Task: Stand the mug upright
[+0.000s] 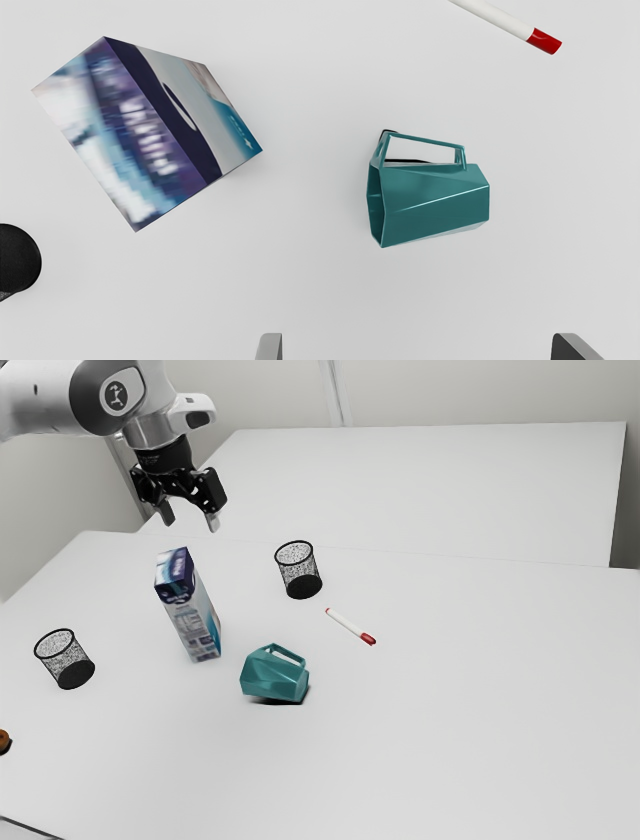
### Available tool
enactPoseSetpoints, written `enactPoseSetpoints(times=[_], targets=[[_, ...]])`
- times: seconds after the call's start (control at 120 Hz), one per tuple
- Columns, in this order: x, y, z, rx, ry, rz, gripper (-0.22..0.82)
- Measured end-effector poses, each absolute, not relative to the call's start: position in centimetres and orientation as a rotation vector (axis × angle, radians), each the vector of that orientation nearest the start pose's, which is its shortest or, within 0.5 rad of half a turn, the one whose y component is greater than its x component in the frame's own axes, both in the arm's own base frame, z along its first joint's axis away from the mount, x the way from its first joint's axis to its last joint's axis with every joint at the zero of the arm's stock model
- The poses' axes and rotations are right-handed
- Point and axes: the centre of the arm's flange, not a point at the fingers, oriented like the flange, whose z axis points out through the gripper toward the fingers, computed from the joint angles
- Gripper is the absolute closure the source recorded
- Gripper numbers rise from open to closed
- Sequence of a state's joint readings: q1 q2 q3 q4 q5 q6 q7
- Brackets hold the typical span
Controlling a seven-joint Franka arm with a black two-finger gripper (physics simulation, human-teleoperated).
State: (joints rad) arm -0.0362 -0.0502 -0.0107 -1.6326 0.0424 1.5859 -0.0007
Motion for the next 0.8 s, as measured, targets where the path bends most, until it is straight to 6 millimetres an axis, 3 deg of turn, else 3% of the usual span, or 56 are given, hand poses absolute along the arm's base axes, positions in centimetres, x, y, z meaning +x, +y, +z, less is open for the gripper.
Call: enactPoseSetpoints(times=[0.3, 0.433, 0.8], targets=[[51.8, -1.7, 60.7, -3.118, 0.058, 0.013, 0.02], [50.5, -0.1, 57.5, -3.186, -0.004, 0.038, 0.02], [48.4, 6.8, 47.1, -3.437, -0.225, -0.01, 0.02]])
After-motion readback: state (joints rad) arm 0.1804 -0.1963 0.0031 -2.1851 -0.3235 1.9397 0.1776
